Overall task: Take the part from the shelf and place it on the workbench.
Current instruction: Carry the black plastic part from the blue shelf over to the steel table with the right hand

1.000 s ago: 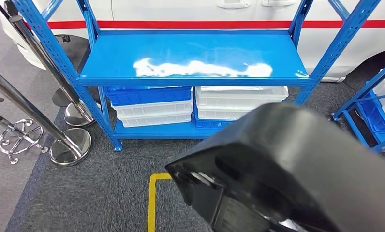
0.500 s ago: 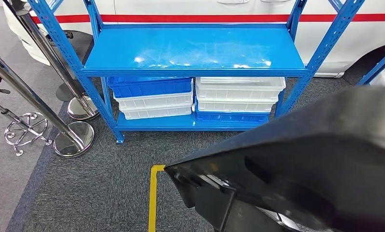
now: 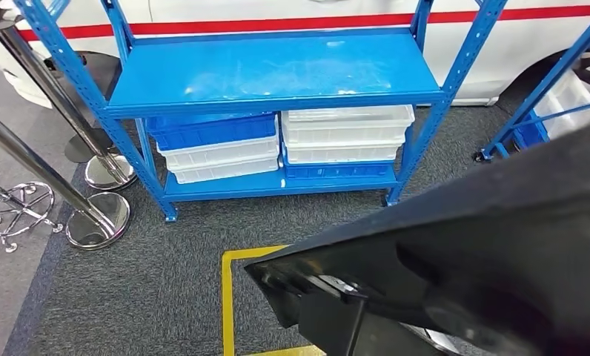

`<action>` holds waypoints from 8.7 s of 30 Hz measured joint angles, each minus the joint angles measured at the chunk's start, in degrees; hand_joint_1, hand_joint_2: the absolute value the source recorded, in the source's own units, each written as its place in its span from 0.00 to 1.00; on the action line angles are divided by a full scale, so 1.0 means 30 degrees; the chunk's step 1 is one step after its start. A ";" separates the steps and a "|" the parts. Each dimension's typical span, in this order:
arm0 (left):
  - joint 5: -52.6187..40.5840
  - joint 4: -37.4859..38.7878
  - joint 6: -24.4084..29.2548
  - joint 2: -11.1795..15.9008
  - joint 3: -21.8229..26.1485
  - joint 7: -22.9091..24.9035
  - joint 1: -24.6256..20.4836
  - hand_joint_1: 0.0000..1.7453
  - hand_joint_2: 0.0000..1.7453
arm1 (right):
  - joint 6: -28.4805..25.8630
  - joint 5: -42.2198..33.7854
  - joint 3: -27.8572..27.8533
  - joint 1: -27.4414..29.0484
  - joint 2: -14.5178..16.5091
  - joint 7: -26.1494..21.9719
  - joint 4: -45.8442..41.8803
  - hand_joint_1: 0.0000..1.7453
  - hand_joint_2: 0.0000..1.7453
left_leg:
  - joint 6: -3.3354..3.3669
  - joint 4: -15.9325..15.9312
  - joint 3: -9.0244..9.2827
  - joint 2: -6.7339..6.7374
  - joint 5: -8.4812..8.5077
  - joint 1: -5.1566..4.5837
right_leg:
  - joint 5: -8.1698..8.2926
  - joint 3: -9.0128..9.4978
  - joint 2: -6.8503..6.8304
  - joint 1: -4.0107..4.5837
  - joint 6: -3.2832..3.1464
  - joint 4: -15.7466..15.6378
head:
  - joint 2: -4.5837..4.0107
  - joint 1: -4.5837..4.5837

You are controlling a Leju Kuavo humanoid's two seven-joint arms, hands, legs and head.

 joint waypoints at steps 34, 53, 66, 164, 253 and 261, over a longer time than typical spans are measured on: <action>0.0033 0.0000 0.2071 0.0217 0.0087 -0.0095 -0.0314 0.00 1.00 | 0.2359 -0.1565 -0.0244 0.0321 0.0479 -0.0089 -0.0208 1.00 1.00 | -0.0526 0.0436 0.0197 -0.0301 -0.0885 0.0214 | 0.0624 -0.0404 0.0884 -0.0391 -0.0314 -0.0249 | 0.0000 0.0033; 0.0073 0.0000 0.2016 0.0213 0.0124 0.0069 -0.0179 0.00 1.00 | 0.2903 -0.0858 -0.0521 0.0331 0.0776 -0.0089 -0.0146 1.00 1.00 | 0.0238 -0.0364 0.0225 -0.1503 -0.0001 0.0369 | -0.1628 -0.3329 0.1541 -0.0401 0.0459 0.4950 | 0.0000 0.0089; 0.0465 0.0000 0.1994 0.0288 0.0372 -0.0206 -0.0417 0.00 1.00 | 0.2519 -0.0552 -0.0634 0.0498 0.0861 -0.0082 -0.0100 1.00 1.00 | -0.0514 0.2034 -0.0477 -0.1220 -0.1863 0.0347 | 0.0841 -0.0681 0.1103 -0.0202 -0.0514 -0.0314 | 0.0000 0.0076; 0.1206 0.0157 0.1834 0.0058 0.1887 0.2492 -0.0489 0.00 1.00 | 0.2000 -0.1872 -0.2719 0.1496 0.1699 -0.0111 -0.1120 1.00 1.00 | -0.0906 0.3634 -0.1764 -0.1890 -0.1001 0.0482 | 0.1026 -0.0483 0.2358 0.0025 -0.0622 -0.0417 | 0.0000 0.0078; 0.0909 0.0168 0.1016 -0.0139 0.1035 0.1423 -0.0333 0.00 1.00 | 0.2645 -0.1772 -0.2779 0.1871 0.2756 0.0320 -0.0668 1.00 1.00 | -0.0893 0.5451 -0.2002 -0.1647 -0.3065 0.0542 | 0.1132 -0.0821 0.1912 -0.0076 -0.0619 -0.0310 | 0.0000 0.0104; 0.1510 0.0169 0.1009 -0.0449 0.1142 0.1175 -0.0328 0.00 1.00 | 0.2617 -0.1657 -0.3122 0.2182 0.2514 0.0269 -0.0641 1.00 1.00 | -0.0145 0.0155 -0.0453 -0.3003 0.0184 0.0333 | 0.0775 -0.0777 0.3684 0.0025 -0.0181 -0.0011 | 0.0000 0.0107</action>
